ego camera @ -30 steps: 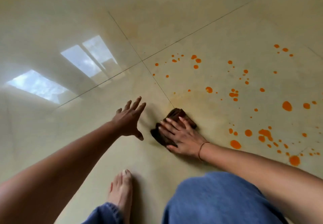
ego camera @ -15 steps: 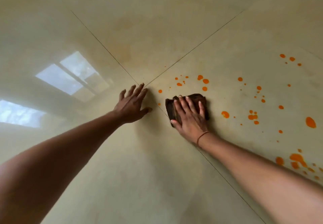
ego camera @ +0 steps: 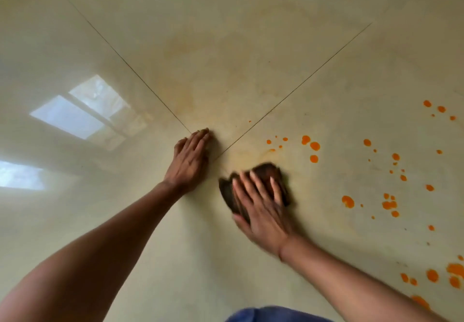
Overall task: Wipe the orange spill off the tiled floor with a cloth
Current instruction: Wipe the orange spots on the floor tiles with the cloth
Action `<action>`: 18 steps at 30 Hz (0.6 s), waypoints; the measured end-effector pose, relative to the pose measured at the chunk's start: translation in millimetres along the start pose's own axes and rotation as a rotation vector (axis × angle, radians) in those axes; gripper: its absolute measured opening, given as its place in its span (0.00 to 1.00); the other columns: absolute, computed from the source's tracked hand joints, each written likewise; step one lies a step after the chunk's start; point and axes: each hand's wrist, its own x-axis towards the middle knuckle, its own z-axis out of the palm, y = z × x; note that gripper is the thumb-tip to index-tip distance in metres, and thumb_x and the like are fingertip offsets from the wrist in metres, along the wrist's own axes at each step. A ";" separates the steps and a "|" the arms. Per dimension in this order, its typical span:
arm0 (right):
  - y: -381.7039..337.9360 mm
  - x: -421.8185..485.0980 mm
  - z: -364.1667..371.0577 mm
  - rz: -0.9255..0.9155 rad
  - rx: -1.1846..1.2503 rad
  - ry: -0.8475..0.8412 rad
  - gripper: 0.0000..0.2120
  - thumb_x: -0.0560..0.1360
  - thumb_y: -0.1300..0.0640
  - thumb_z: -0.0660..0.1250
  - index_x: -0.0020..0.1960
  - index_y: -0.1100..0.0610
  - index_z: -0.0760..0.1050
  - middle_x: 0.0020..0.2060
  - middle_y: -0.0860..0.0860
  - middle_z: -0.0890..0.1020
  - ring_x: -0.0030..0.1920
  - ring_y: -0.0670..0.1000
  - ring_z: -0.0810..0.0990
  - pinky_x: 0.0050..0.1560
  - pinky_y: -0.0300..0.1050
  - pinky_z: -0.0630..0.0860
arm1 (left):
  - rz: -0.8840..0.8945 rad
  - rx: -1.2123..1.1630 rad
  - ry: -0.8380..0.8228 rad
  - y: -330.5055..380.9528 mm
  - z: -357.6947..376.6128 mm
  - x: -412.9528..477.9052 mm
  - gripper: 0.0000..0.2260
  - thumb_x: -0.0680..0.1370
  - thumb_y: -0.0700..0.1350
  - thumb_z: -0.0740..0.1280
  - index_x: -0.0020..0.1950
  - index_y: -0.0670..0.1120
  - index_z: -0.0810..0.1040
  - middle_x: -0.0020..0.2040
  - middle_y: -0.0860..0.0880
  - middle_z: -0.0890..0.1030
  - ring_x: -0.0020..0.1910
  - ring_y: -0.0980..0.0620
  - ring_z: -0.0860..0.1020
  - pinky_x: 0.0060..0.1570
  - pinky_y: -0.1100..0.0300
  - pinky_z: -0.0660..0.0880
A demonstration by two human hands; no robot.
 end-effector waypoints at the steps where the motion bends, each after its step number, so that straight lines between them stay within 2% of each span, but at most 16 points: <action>1: 4.3 -22.9 0.5 -0.059 -0.009 -0.018 0.36 0.75 0.38 0.58 0.78 0.51 0.55 0.78 0.50 0.57 0.78 0.52 0.55 0.73 0.62 0.51 | -0.001 0.010 0.021 -4.8 -0.8 4.6 0.24 0.79 0.45 0.53 0.75 0.42 0.63 0.75 0.43 0.66 0.74 0.44 0.63 0.71 0.46 0.57; 3: 33.9 -33.9 -1.9 -0.094 -0.033 -0.014 0.35 0.75 0.38 0.57 0.78 0.51 0.56 0.78 0.51 0.58 0.77 0.52 0.55 0.73 0.62 0.52 | 0.008 0.022 0.021 -7.1 2.8 12.0 0.24 0.79 0.45 0.52 0.75 0.42 0.63 0.75 0.43 0.66 0.74 0.44 0.63 0.71 0.47 0.56; 4: 48.0 -20.7 -2.3 -0.048 -0.039 0.006 0.35 0.75 0.38 0.56 0.78 0.52 0.57 0.77 0.52 0.59 0.77 0.53 0.57 0.72 0.62 0.52 | 0.012 0.026 0.018 -7.5 2.9 11.1 0.24 0.79 0.46 0.51 0.75 0.41 0.63 0.74 0.43 0.66 0.74 0.44 0.63 0.71 0.47 0.56; 8: 57.4 94.5 -14.8 0.360 -0.018 0.081 0.36 0.74 0.38 0.52 0.78 0.54 0.56 0.78 0.53 0.57 0.77 0.55 0.55 0.72 0.63 0.49 | 0.037 0.028 0.045 -12.2 5.5 11.4 0.24 0.79 0.46 0.52 0.74 0.41 0.65 0.74 0.42 0.67 0.73 0.43 0.64 0.70 0.46 0.58; 9: 44.0 110.7 -14.3 0.371 -0.011 0.088 0.36 0.74 0.38 0.53 0.78 0.54 0.56 0.78 0.53 0.57 0.77 0.55 0.55 0.73 0.64 0.48 | 0.043 0.028 0.055 -13.1 6.7 12.2 0.24 0.78 0.46 0.52 0.74 0.40 0.65 0.73 0.42 0.68 0.73 0.43 0.64 0.70 0.46 0.58; 11: 17.4 101.1 -8.5 0.227 -0.002 0.066 0.36 0.74 0.39 0.54 0.78 0.53 0.55 0.78 0.52 0.57 0.77 0.54 0.54 0.73 0.64 0.49 | 0.054 0.030 0.061 -13.8 8.1 12.1 0.24 0.78 0.46 0.53 0.73 0.41 0.66 0.73 0.41 0.68 0.73 0.42 0.65 0.69 0.47 0.59; 14: 22.8 20.4 -7.2 0.002 -0.008 -0.010 0.36 0.74 0.40 0.57 0.78 0.52 0.56 0.78 0.51 0.58 0.77 0.53 0.57 0.73 0.63 0.54 | 0.042 0.033 0.053 -12.0 6.9 11.8 0.24 0.78 0.46 0.53 0.74 0.41 0.66 0.73 0.42 0.68 0.73 0.43 0.65 0.69 0.47 0.58; 16: 63.8 9.5 -12.1 0.026 -0.016 0.028 0.35 0.74 0.40 0.56 0.77 0.53 0.59 0.77 0.52 0.60 0.76 0.54 0.60 0.72 0.62 0.55 | 0.032 0.040 0.037 -9.8 5.3 10.9 0.24 0.78 0.46 0.53 0.73 0.41 0.65 0.73 0.42 0.67 0.73 0.42 0.64 0.70 0.47 0.58; 18: 92.9 54.1 -20.6 0.199 -0.024 0.042 0.35 0.74 0.39 0.54 0.77 0.54 0.59 0.77 0.53 0.62 0.76 0.54 0.60 0.72 0.63 0.54 | 0.030 0.047 0.039 -8.6 5.7 10.5 0.24 0.78 0.46 0.53 0.74 0.40 0.65 0.74 0.42 0.67 0.73 0.43 0.64 0.70 0.47 0.57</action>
